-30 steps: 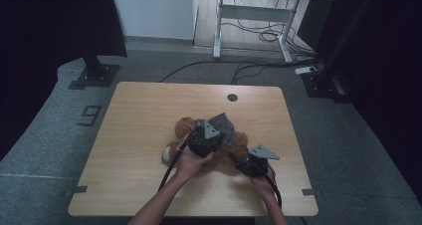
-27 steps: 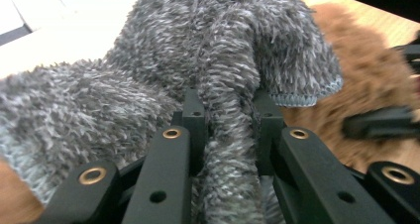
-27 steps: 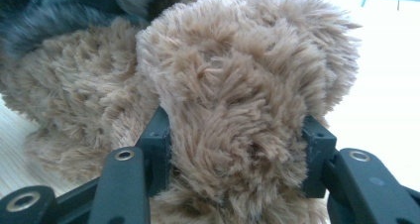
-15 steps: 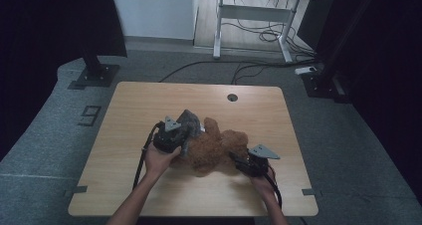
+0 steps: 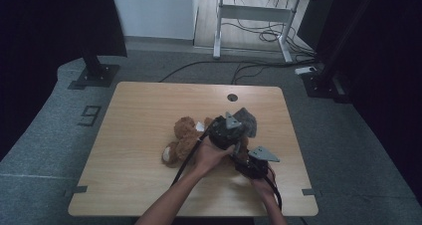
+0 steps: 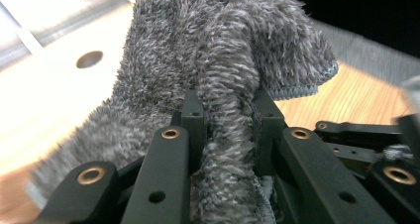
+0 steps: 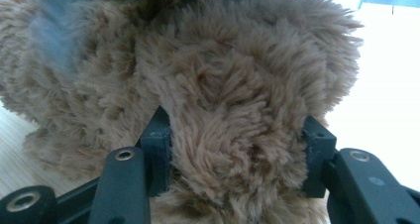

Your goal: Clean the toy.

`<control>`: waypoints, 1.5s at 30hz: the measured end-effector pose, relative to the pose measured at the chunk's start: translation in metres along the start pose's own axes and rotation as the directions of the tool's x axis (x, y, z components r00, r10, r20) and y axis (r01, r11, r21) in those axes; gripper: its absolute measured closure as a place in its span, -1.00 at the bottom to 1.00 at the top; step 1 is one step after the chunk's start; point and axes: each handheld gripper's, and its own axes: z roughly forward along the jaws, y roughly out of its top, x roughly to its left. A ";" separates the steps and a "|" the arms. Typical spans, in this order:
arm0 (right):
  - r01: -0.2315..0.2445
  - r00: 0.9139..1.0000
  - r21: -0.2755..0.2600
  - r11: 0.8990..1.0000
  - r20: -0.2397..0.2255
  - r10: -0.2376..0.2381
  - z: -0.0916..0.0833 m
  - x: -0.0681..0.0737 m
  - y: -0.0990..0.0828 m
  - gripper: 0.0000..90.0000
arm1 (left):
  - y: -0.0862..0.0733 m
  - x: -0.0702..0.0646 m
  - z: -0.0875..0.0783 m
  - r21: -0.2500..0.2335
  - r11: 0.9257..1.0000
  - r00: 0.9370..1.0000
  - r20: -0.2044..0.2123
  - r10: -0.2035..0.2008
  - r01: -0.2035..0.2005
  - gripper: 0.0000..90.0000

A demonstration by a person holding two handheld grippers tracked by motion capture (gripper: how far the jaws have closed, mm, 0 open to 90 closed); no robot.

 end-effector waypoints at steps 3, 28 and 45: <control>0.009 1.000 0.010 1.000 0.008 -0.009 0.000 0.000 0.000 0.03 | -0.013 0.002 0.013 0.007 1.000 1.000 -0.008 -0.006 0.006 0.63; 0.006 1.000 -0.002 1.000 0.027 -0.006 0.002 0.002 -0.002 0.04 | -0.072 0.113 -0.049 -0.004 0.976 0.964 -0.157 -0.215 0.217 0.63; 0.020 1.000 -0.001 1.000 0.024 -0.020 0.001 0.003 -0.002 0.04 | -0.072 0.119 -0.037 0.072 0.975 0.962 -0.192 -0.196 0.213 0.63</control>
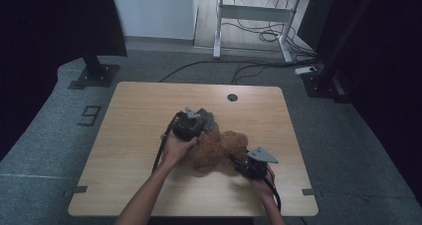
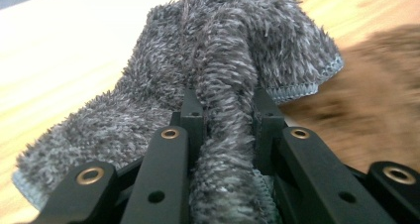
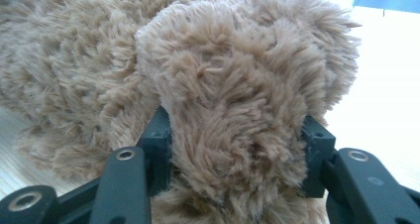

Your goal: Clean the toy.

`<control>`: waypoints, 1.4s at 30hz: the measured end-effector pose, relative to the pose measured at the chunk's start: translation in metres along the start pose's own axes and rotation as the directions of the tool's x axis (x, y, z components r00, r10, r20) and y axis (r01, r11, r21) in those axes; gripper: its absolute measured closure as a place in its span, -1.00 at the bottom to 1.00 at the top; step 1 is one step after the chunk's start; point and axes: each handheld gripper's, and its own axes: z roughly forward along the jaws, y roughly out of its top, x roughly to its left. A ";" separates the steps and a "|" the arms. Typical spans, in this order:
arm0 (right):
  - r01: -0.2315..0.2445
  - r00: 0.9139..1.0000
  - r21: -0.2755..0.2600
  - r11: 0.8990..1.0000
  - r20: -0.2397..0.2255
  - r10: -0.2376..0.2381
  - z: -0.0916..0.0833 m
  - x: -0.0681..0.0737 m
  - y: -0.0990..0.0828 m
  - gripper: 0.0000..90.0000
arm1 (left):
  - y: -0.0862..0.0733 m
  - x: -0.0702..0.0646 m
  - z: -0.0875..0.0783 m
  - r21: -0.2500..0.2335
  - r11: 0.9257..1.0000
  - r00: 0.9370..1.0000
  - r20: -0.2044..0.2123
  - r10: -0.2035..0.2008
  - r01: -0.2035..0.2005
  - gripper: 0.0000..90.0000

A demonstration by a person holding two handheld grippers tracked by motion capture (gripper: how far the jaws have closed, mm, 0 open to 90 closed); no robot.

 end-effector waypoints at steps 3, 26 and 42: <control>-0.002 1.000 -0.002 1.000 -0.003 0.002 0.000 -0.001 0.000 0.04 | -0.012 0.023 -0.001 0.026 0.999 0.999 -0.030 -0.037 0.038 0.63; -0.003 1.000 -0.007 1.000 0.015 0.004 0.002 0.000 0.000 0.06 | -0.003 0.007 -0.035 -0.055 0.998 0.994 0.101 -0.039 0.044 0.59; -0.018 1.000 0.005 1.000 -0.023 0.018 -0.003 -0.001 0.000 -0.06 | -0.045 -0.014 -0.030 -0.095 0.993 0.989 0.137 -0.051 0.065 0.62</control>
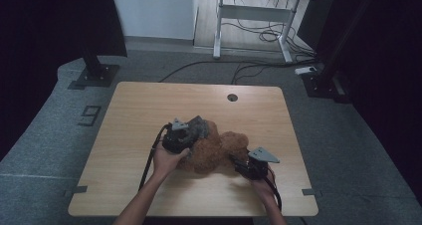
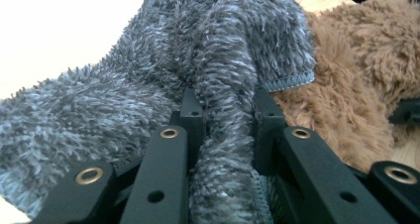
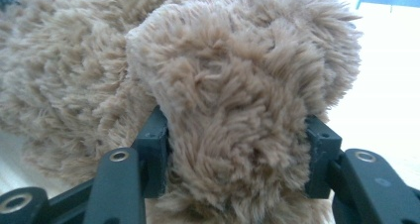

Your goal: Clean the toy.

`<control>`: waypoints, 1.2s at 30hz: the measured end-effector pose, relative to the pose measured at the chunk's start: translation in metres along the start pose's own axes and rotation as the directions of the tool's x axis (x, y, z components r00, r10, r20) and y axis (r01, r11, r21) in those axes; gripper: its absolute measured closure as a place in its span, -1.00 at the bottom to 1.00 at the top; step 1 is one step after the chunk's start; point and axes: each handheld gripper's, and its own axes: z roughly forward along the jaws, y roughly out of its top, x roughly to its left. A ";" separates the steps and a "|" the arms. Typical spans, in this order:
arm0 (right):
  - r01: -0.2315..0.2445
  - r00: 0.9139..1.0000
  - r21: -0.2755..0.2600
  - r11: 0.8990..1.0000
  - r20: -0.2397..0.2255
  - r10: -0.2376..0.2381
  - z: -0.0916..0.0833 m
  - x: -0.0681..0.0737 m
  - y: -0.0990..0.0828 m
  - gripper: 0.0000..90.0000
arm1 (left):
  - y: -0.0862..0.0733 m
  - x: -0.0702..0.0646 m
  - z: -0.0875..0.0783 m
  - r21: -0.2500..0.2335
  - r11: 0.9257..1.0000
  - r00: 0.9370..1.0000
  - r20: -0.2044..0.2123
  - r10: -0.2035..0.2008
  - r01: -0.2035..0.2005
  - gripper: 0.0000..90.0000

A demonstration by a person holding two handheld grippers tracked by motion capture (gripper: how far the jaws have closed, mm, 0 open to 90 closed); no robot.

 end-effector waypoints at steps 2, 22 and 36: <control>-0.004 1.000 0.012 1.000 -0.014 0.004 -0.004 -0.001 0.000 -0.21 | -0.006 -0.004 -0.005 -0.017 1.000 1.000 0.002 0.005 -0.005 0.63; -0.125 0.980 0.191 0.973 -0.131 0.152 0.016 -0.019 0.053 -0.88 | -0.045 -0.016 -0.029 -0.123 0.992 0.997 0.071 0.005 0.004 0.63; -0.086 0.991 0.150 0.985 -0.088 0.100 0.006 -0.006 0.025 -0.03 | -0.037 -0.027 -0.053 -0.129 0.992 0.989 0.148 0.006 0.013 0.58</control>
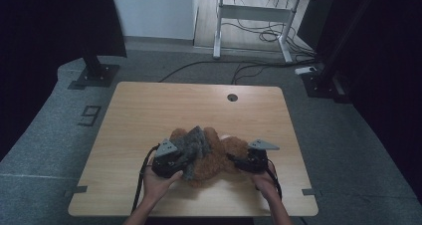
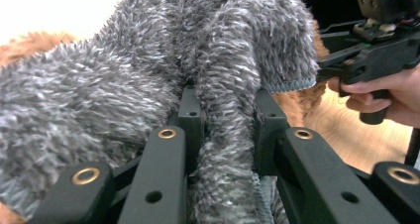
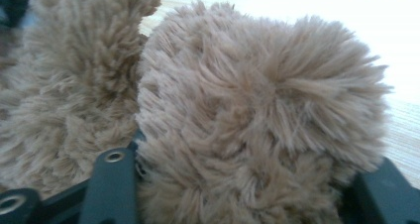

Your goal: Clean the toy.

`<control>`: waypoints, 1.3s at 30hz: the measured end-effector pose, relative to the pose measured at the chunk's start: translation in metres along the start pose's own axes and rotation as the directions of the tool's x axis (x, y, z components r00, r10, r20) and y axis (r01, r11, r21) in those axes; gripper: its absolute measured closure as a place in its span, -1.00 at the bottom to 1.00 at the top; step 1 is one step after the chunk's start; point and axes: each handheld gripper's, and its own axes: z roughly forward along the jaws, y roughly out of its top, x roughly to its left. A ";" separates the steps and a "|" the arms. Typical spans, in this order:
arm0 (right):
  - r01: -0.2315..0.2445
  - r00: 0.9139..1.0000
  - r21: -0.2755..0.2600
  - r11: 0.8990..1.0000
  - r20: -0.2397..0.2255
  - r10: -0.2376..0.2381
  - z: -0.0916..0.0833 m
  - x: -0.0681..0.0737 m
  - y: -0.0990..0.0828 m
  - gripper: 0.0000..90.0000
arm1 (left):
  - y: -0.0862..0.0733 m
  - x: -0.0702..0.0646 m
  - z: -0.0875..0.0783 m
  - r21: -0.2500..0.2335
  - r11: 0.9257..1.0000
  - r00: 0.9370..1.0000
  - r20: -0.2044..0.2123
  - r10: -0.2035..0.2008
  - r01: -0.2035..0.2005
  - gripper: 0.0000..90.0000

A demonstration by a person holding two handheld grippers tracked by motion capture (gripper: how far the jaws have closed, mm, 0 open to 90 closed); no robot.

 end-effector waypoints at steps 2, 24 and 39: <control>0.012 1.000 -0.010 1.000 0.020 -0.012 0.001 0.002 -0.001 0.01 | 0.003 -0.005 -0.002 0.000 1.000 1.000 0.008 0.010 -0.010 0.58; 0.048 0.988 -0.106 0.993 0.151 -0.032 0.037 -0.005 0.022 0.07 | 0.004 0.004 0.062 0.075 0.996 0.999 -0.006 0.048 -0.047 0.62; 0.039 0.990 -0.180 0.983 0.139 -0.013 0.030 -0.013 0.007 0.07 | 0.002 0.001 0.064 0.097 0.992 0.997 -0.007 0.079 -0.078 0.60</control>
